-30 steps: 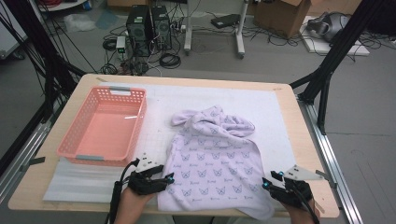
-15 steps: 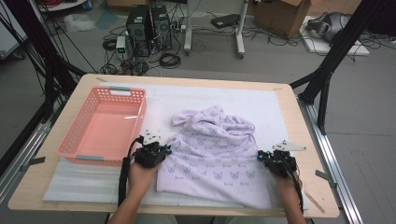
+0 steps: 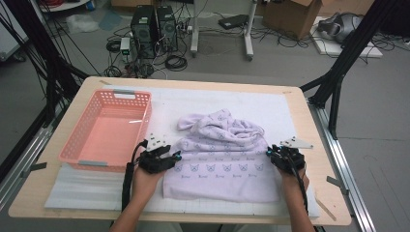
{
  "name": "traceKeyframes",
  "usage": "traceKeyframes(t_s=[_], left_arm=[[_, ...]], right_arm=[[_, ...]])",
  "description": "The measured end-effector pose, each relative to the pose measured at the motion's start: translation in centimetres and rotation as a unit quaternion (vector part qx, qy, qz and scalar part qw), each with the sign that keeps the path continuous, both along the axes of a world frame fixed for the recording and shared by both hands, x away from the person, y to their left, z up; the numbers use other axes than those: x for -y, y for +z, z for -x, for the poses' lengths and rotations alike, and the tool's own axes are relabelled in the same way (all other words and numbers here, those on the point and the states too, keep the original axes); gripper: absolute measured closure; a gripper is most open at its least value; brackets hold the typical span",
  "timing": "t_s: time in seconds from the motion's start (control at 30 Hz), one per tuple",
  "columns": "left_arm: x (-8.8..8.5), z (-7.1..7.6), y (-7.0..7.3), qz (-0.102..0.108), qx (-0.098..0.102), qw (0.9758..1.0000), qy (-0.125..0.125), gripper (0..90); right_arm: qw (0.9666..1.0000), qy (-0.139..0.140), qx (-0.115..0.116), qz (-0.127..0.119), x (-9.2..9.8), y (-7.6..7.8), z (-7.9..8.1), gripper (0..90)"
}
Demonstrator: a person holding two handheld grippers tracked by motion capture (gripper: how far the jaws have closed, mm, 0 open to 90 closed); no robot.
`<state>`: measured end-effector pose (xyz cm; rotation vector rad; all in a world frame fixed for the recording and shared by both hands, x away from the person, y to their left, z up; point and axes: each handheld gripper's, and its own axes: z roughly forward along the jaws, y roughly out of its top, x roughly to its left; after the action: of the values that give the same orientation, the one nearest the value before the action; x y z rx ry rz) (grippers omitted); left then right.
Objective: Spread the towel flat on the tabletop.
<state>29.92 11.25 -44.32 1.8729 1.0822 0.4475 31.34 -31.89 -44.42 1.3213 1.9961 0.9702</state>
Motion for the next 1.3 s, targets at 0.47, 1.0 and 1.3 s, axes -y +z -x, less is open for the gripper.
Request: traceKeyframes(t_s=[0.47, 1.0, 1.3], left_arm=[[-1.5, 2.5, -0.7, -0.029, -0.036, 0.9989, -0.008, 77.3], [-1.9, 2.4, -0.6, -0.010, -0.025, 0.9994, 0.020, 58.5], [-3.1, 6.3, -0.2, 0.028, -0.029, 0.9989, -0.022, 52.1]], right_arm=[[0.9955, 0.068, -0.063, -0.021, 0.7, -0.4, 3.8, 57.4], [0.9992, 0.018, -0.021, -0.029, 0.8, -0.2, 3.5, 61.2], [0.9959, 0.068, -0.039, -0.044, 1.7, 0.2, 7.6, 57.6]])
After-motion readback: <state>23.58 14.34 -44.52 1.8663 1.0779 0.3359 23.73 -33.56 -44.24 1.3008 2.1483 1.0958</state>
